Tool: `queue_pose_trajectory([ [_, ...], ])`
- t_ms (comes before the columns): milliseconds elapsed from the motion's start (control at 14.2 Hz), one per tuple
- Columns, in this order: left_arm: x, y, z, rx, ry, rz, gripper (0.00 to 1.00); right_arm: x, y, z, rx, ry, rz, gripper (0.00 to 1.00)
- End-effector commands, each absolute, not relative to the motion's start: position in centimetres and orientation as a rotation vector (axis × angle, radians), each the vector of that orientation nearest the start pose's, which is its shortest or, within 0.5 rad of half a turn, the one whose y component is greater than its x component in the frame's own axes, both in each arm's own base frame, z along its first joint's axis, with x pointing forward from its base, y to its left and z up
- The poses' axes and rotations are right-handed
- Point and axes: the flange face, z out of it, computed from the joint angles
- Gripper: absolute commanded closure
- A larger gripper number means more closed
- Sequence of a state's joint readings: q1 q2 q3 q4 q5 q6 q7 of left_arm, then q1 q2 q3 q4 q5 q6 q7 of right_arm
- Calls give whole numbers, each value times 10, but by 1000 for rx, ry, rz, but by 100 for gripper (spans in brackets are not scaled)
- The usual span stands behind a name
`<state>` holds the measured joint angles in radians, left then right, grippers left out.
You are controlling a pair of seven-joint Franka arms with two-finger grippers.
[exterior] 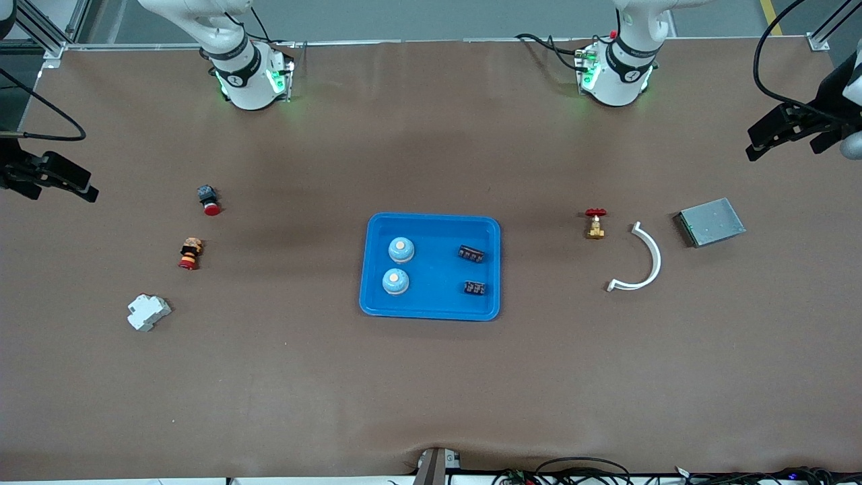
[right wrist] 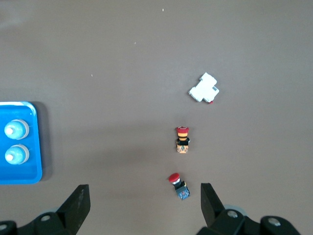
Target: Place electrolytic capacitor and blue bell in tray
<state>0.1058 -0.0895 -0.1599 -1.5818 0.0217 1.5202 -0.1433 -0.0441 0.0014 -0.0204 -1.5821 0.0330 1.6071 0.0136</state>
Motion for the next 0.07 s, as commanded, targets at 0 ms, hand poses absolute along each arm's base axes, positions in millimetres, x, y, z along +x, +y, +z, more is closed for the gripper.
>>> queue_pose_trajectory([
  [0, 519, -31, 669, -3086, -120, -33, 0, 547, -29, 626, -3094, 141, -20, 0],
])
